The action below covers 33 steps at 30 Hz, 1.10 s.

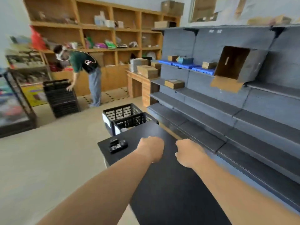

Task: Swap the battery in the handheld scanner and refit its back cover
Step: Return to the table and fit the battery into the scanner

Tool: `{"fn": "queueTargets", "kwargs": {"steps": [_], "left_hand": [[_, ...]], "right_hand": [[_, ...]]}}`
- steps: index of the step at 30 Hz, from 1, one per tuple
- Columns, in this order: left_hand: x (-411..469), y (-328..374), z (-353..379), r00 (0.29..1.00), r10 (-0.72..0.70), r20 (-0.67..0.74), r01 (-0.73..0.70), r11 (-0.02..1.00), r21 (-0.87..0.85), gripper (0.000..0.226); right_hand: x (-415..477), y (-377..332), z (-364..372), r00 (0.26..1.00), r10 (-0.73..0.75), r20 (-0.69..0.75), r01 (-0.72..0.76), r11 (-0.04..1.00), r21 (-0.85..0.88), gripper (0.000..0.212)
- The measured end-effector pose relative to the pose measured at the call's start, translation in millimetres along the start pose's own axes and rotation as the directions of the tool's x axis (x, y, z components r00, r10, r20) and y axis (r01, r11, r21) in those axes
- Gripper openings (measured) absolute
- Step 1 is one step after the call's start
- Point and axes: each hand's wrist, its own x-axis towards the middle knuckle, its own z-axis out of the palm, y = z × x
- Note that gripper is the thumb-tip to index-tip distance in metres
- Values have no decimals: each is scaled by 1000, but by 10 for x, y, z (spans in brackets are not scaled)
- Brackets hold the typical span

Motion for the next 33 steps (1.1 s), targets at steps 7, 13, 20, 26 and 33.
{"fn": "queueTargets", "kwargs": {"steps": [7, 13, 20, 26, 33], "left_hand": [[-617, -2361, 500, 918, -396, 4, 396, 918, -35, 26], [-872, -3862, 747, 830, -557, 43, 558, 830, -15, 18], [-864, -4797, 961, 761, -643, 86, 647, 762, -30, 19], [-465, -5500, 1163, 725, -675, 136, 684, 730, -24, 17], [512, -6372, 1121, 747, -651, 135, 659, 752, -16, 18]], "right_hand": [[988, -2473, 51, 911, -412, 27, 412, 911, -6, 28], [1573, -3999, 39, 819, -573, 39, 573, 820, 11, 13], [2205, -4928, 119, 772, -631, 73, 634, 773, -11, 19], [2947, -5410, 193, 758, -644, 101, 647, 762, -2, 21], [4215, -5805, 224, 745, -659, 105, 662, 749, 5, 22]]}}
